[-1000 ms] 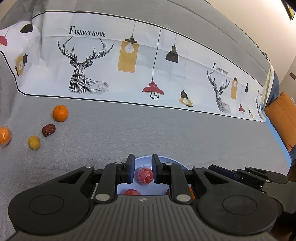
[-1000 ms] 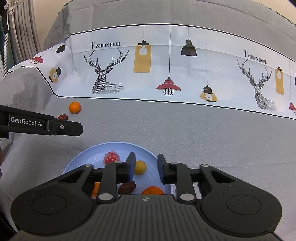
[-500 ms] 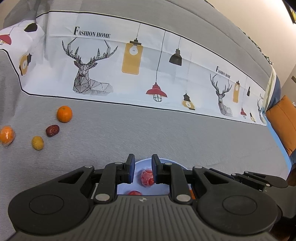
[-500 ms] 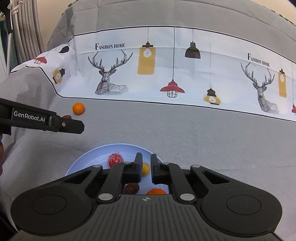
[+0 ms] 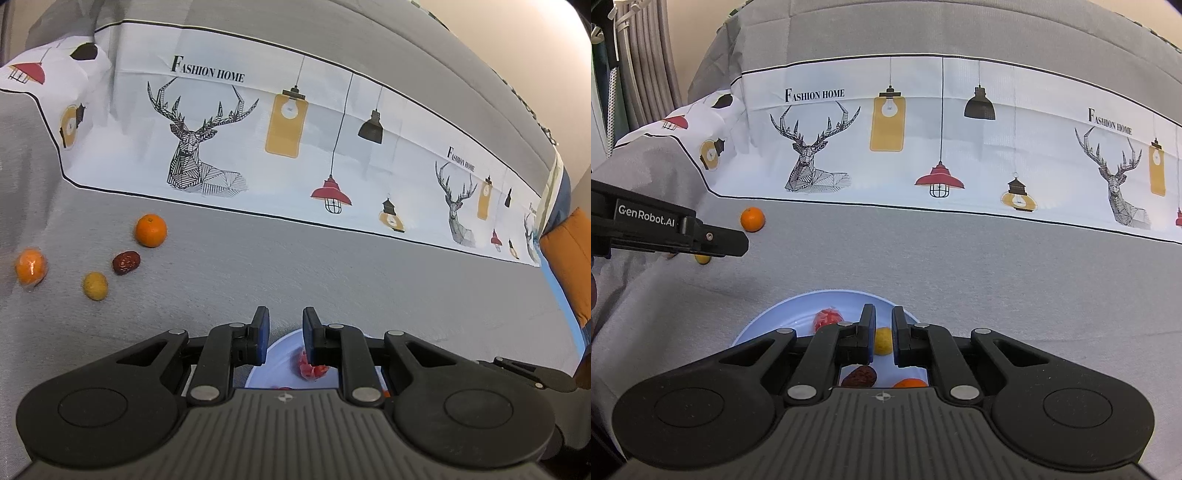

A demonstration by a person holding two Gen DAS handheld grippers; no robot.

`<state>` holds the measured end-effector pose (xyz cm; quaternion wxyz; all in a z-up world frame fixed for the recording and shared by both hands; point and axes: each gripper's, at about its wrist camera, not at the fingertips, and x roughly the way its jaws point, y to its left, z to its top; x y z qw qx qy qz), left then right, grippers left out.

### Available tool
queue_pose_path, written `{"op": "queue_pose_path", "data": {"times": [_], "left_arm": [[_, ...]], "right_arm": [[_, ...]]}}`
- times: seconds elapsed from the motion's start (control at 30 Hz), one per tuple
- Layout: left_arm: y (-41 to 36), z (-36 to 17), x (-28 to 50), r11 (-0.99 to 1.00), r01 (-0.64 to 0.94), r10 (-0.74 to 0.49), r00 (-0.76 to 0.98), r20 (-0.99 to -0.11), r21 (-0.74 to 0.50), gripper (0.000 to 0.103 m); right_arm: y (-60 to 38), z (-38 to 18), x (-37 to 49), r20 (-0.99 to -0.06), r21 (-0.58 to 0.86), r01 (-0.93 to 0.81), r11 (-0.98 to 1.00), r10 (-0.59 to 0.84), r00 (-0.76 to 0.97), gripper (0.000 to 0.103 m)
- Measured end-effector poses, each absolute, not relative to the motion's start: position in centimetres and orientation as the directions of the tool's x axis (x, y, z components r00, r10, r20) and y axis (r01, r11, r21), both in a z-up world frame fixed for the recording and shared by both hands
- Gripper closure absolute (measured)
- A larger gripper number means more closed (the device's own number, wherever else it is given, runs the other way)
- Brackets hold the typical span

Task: Organize fruits
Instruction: 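Move the left tool back toward the remaining fruits while the right tool lifts off the plate, then close the left tool on a small yellow fruit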

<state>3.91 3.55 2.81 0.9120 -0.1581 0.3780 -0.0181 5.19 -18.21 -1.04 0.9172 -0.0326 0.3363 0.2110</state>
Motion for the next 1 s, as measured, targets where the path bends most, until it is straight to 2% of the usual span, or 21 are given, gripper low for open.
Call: {"op": "queue_pose_path", "data": {"times": [0.37,0.47,0.8,0.9,1.0], "left_arm": [[4.0,2.3,3.8,0.955,-0.08,-0.142,0.724,-0.675,-0.287,0.082],[5.0,1.1,3.9,0.957,-0.122,-0.103,0.705,-0.702,-0.263,0.082],[8.6,0.3,4.6,0.939,-0.225,-0.027,0.702,-0.711,-0.259,0.082],[10.4,-0.1,5.1,0.92,-0.284,-0.004,0.683,-0.73,-0.27,0.08],[13.7,-0.5,5.6,0.871,-0.372,0.004,0.66,-0.752,-0.321,0.068]], "right_arm": [[-18.0,-1.0,5.1,-0.627,0.082,-0.414,0.907,0.369,0.686,0.094],[-17.9,-0.9,5.0,-0.627,0.082,-0.414,0.907,0.37,0.686,0.094],[-16.7,-0.8,5.2,-0.624,0.092,-0.428,0.899,0.387,0.679,0.094],[-16.0,-0.8,5.2,-0.622,0.094,-0.441,0.893,0.398,0.674,0.094],[-15.3,-0.7,5.2,-0.62,0.104,-0.451,0.886,0.412,0.667,0.094]]}}
